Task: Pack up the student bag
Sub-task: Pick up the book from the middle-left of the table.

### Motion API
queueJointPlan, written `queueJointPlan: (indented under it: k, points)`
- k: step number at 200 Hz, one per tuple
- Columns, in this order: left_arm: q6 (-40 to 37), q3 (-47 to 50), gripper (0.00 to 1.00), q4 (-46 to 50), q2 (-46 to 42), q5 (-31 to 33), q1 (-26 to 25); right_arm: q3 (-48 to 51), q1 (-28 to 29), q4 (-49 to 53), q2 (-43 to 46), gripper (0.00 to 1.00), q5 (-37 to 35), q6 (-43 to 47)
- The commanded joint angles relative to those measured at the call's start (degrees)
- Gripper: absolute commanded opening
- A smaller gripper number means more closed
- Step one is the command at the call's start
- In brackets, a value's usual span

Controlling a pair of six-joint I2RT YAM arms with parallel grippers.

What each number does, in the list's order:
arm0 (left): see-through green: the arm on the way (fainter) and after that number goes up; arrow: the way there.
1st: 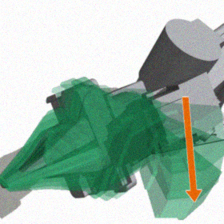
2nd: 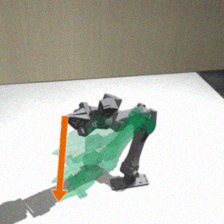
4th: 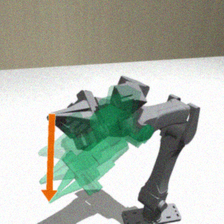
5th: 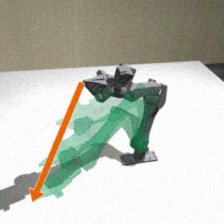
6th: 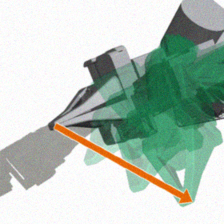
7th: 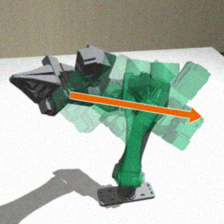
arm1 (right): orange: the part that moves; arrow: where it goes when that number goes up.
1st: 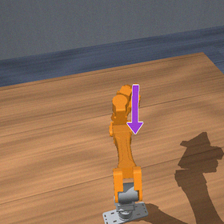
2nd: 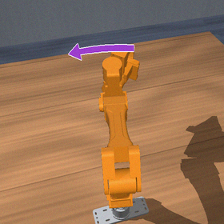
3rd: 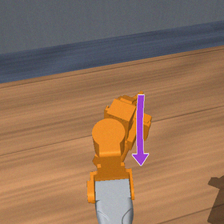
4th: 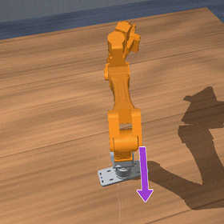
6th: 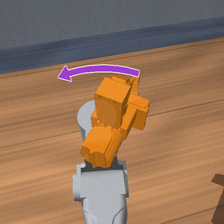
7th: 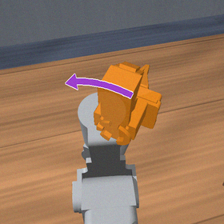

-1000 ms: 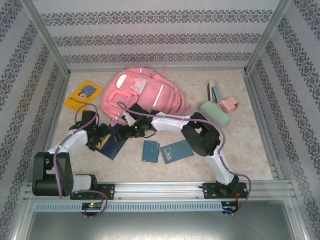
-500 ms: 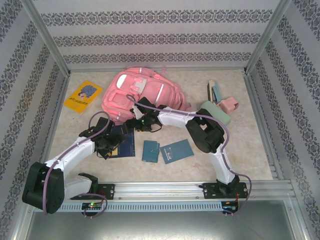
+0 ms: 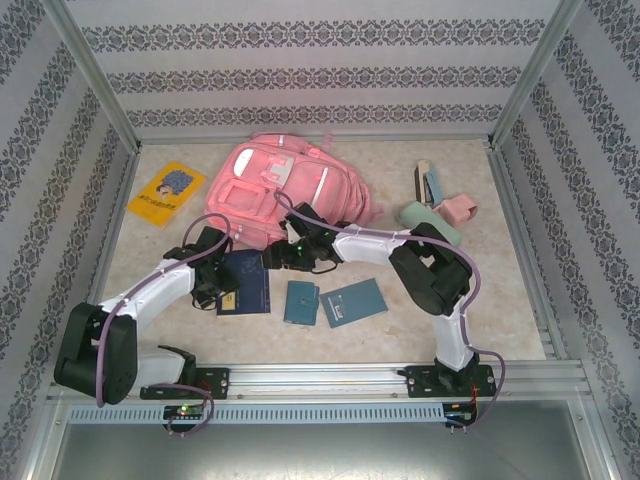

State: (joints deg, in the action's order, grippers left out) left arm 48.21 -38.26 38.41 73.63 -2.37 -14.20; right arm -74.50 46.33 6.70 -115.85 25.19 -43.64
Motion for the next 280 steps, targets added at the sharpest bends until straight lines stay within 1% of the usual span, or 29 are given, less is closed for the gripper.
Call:
queueJointPlan:
  k: [1,11,20,25,32,41,44,57,93,114,137,157,165,184,196,205,213,223,238,243,255,265,280]
  points:
    - [-3.2,0.8,0.53,2.0,0.1,2.5,1.0,-0.4,2.1,-1.6,1.5,0.60,-2.0,-1.9]
    - [-2.9,1.5,0.49,0.6,0.3,1.2,1.1,-0.5,2.7,-1.7,1.0,0.53,-2.6,-2.7]
    - [-2.5,2.3,0.45,-0.2,0.8,0.4,1.1,-0.6,3.1,-1.7,0.5,0.51,-2.8,-3.3]
    - [-2.2,2.6,0.44,-0.5,1.1,0.3,1.0,-0.8,3.2,-1.6,0.2,0.51,-3.0,-3.7]
    - [-1.8,3.2,0.44,-0.9,1.6,0.2,1.0,-0.9,3.4,-1.3,-0.4,0.47,-3.2,-4.2]
    - [-1.5,3.8,0.42,-1.3,2.3,-0.3,1.1,-0.9,3.6,-1.4,-1.0,0.47,-3.1,-4.9]
    - [-1.4,4.0,0.39,-1.6,2.4,-0.5,1.0,-0.8,3.6,-1.6,-1.2,0.46,-2.9,-5.2]
    - [-0.9,5.0,0.34,-2.3,3.1,-1.4,1.0,-0.5,3.8,-2.4,-1.9,0.45,-2.4,-6.4]
    - [0.1,7.3,0.32,-3.3,1.7,-3.5,1.0,-0.6,5.2,-2.0,-3.7,0.42,-2.4,-8.4]
    - [1.1,8.6,0.32,-4.0,0.1,-5.3,1.0,-0.7,6.0,-3.0,-5.0,0.39,-1.5,-10.1]
    - [1.8,9.9,0.32,-4.7,-1.2,-6.9,0.9,-2.0,6.8,-3.9,-6.2,0.39,0.4,-11.3]
    - [1.9,10.8,0.32,-5.3,-2.4,-7.4,0.8,-3.3,7.6,-6.7,-7.0,0.38,3.6,-12.0]
    - [1.9,11.1,0.32,-5.5,-2.8,-7.8,1.0,-3.3,7.8,-9.4,-7.3,0.37,5.5,-12.8]
    - [1.5,11.2,0.32,-5.3,-3.2,-8.0,0.9,-1.0,7.5,-21.2,-7.8,0.35,11.0,-18.3]
    - [1.4,11.2,0.32,-4.9,-3.5,-7.9,1.0,0.9,7.5,-28.5,-7.5,0.32,13.2,-21.5]
    - [1.3,11.1,0.32,-4.6,-4.0,-7.7,0.9,1.7,7.5,-31.2,-6.9,0.30,14.1,-22.5]
    - [1.4,11.1,0.32,-4.4,-4.6,-7.5,1.0,1.7,7.5,-31.0,-6.3,0.24,14.2,-21.9]
    - [1.5,11.1,0.32,-3.8,-5.4,-7.2,0.9,1.6,7.4,-28.5,-5.4,0.19,13.8,-20.4]
    - [1.5,10.7,0.32,-2.5,-6.8,-6.3,0.9,2.6,6.9,-26.4,-4.1,0.06,12.6,-19.2]
    - [1.6,10.4,0.32,-1.8,-7.2,-5.9,0.8,3.2,6.7,-26.4,-3.6,0.03,12.3,-19.1]
    - [1.6,9.6,0.33,0.2,-8.5,-4.9,0.9,4.5,6.1,-26.3,-2.0,0.00,11.7,-18.7]
    - [1.7,8.7,0.34,2.0,-10.0,-3.9,0.9,5.3,5.7,-25.7,-0.5,0.00,11.6,-17.8]
    - [2.1,7.0,0.39,4.4,-12.7,-2.4,0.9,5.8,5.6,-23.9,2.2,0.00,11.3,-15.7]
